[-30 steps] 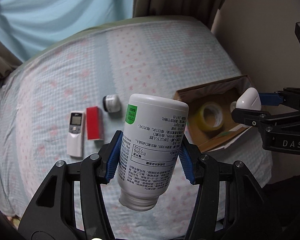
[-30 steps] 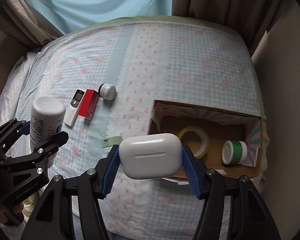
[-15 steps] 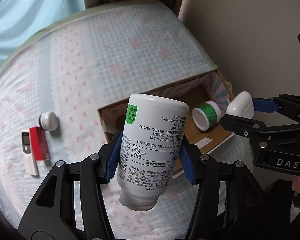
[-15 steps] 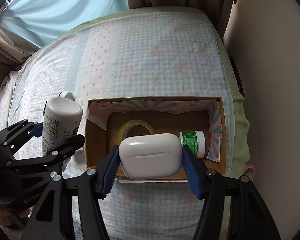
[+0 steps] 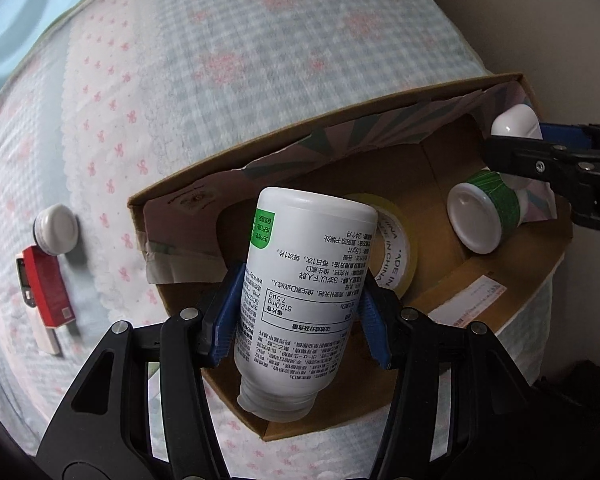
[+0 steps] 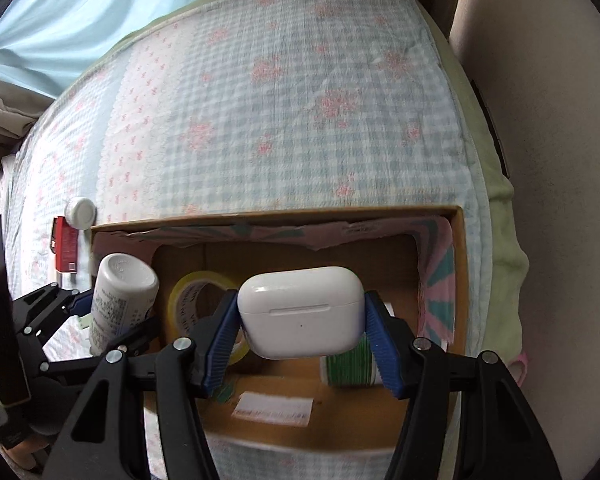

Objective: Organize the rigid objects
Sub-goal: 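Carry the pill bottle and earbud case in both grippers into the box, then open the left gripper releasing the bottle while the right gripper releases the earbud case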

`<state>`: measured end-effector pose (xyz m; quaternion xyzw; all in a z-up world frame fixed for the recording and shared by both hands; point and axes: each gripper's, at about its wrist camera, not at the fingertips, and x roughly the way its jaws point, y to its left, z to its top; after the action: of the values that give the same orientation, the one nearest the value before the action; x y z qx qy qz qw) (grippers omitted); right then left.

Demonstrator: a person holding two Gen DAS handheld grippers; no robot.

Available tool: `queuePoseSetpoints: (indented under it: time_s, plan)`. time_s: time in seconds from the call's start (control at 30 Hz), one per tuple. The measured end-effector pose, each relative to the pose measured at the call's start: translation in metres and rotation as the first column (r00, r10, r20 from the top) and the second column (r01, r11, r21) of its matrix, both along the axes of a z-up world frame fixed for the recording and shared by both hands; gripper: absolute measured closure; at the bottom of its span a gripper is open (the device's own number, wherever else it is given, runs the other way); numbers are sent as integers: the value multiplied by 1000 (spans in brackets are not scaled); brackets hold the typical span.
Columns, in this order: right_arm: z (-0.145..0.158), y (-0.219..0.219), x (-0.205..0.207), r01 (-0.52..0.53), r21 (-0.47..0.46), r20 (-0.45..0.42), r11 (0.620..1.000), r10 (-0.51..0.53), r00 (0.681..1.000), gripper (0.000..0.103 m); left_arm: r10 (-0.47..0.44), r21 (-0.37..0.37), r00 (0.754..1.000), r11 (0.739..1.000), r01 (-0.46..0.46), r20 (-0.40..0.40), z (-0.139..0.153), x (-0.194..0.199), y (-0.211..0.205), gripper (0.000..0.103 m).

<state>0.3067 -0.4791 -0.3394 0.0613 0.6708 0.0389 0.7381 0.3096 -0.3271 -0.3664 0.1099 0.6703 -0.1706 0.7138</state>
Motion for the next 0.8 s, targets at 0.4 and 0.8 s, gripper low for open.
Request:
queuePoseSetpoints:
  time_s: [0.4, 0.8]
  plan:
    - [-60, 7, 17, -64, -27, -58, 998, 62, 996, 46, -12, 31, 1000, 999, 12, -5, -26, -2, -1, 53]
    - [-68, 11, 23, -36, -1, -48, 999, 35, 998, 0, -10, 36, 998, 999, 8, 56, -15, -12, -1, 0]
